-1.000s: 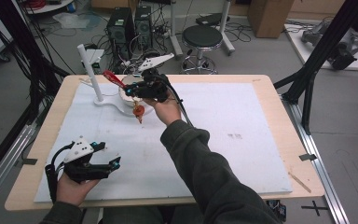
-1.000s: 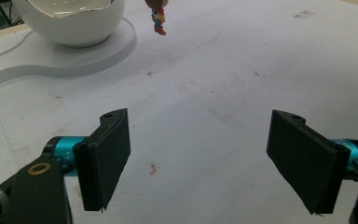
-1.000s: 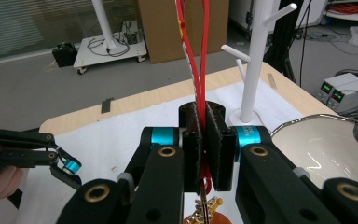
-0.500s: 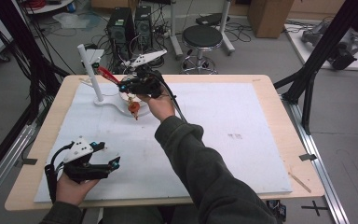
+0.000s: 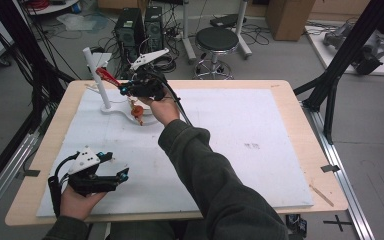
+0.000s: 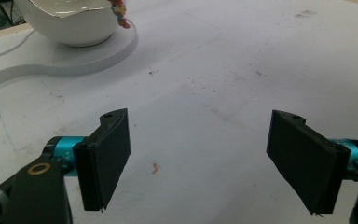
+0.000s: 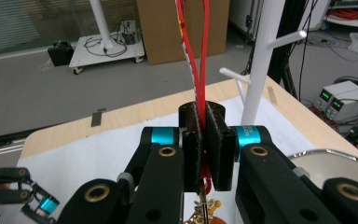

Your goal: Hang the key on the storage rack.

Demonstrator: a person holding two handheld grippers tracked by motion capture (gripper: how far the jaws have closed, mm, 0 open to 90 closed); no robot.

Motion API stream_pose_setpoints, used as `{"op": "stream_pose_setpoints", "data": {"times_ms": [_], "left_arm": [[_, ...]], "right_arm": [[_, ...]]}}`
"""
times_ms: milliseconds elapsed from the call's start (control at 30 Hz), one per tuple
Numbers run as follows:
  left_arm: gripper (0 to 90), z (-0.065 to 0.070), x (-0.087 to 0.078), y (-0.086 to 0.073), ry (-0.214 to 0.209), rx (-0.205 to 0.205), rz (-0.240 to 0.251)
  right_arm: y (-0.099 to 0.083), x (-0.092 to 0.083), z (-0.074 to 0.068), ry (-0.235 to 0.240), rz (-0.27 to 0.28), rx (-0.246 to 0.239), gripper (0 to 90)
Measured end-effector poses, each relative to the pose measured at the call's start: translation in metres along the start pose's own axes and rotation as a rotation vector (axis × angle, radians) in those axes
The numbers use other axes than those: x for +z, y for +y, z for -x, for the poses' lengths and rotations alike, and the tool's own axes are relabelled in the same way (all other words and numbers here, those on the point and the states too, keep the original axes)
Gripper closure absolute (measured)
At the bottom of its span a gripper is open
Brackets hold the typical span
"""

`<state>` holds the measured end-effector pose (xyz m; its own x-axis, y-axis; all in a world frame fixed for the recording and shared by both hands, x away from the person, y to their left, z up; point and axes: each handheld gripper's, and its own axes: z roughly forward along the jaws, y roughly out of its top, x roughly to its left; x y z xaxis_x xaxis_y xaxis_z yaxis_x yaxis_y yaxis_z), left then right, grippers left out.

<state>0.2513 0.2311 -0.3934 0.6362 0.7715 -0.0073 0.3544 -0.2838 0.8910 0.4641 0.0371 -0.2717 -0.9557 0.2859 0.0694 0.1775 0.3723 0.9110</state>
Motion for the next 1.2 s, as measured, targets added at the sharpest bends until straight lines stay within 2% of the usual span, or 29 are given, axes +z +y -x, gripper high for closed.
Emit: {"op": "stream_pose_setpoints", "data": {"times_ms": [267, 667, 1200], "left_arm": [[21.9, 0.000, 0.000, 0.000, 0.002, 0.002, -0.001], [21.9, -0.001, 0.000, 0.000, 0.002, 0.002, -0.002], [21.9, -0.001, 0.000, 0.000, 0.000, -0.001, -0.002]], "right_arm": [[0.002, 0.013, 0.003, -0.009, -0.018, 0.005, 85.5], [0.013, 0.035, 0.004, -0.021, -0.046, -0.016, 85.5], [0.004, 0.068, 0.011, -0.059, -0.093, -0.012, 85.5]]}}
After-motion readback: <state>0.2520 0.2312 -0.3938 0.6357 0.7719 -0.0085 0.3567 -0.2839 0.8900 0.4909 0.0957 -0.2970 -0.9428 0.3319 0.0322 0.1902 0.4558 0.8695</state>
